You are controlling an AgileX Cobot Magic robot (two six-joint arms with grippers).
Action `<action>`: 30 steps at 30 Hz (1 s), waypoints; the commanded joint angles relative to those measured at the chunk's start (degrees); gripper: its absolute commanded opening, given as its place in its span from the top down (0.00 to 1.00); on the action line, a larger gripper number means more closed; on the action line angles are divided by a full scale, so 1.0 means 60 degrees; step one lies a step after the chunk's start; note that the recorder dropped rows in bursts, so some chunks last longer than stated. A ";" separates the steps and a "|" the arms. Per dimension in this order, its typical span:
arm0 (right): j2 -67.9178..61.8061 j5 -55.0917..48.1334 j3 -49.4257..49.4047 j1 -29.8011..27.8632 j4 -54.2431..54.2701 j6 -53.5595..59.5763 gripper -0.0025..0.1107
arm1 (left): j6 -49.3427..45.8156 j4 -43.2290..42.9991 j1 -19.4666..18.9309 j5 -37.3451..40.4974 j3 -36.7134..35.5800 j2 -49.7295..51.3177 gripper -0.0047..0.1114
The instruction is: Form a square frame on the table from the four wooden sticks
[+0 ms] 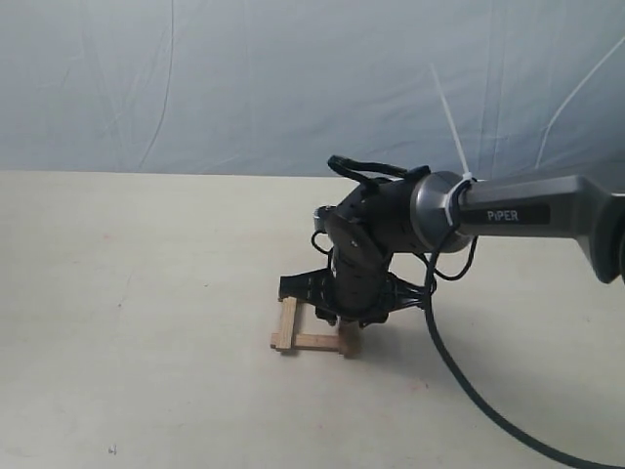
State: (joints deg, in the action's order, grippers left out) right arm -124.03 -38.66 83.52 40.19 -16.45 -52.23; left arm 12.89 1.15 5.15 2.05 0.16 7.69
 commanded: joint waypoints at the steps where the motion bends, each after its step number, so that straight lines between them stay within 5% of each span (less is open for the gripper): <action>1: 0.0723 -0.0282 0.0053 -0.0150 -0.0168 0.0216 0.66 | -0.0009 -0.0039 0.0006 -0.0120 -0.0027 -0.0070 0.96; 5: 0.1372 -0.1329 0.0036 -0.0632 -0.0168 0.0903 0.99 | -0.0009 -0.0039 0.0006 -0.0120 -0.0027 -0.0070 0.96; 11: 0.2350 -0.1630 -0.1257 -0.2067 0.1017 0.3767 0.99 | -0.0009 -0.0039 0.0006 -0.0120 -0.0027 -0.0070 0.96; 17: 0.3951 -0.0637 -0.3846 -0.4714 0.3091 0.7001 0.99 | -0.0009 -0.0039 0.0006 -0.0120 -0.0027 -0.0070 0.96; 24: 0.7298 0.2737 -0.7296 -0.6451 0.2829 0.7279 0.99 | -0.0009 -0.0039 0.0006 -0.0120 -0.0027 -0.0070 0.96; 30: 1.1248 0.4690 -0.9598 -0.6783 0.2829 0.7256 0.99 | -0.0009 -0.0039 0.0006 -0.0120 -0.0027 -0.0070 0.96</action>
State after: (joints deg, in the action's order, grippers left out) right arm -65.29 -15.07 30.74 -0.02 0.75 -9.06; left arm 12.89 1.15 5.15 2.05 0.16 7.69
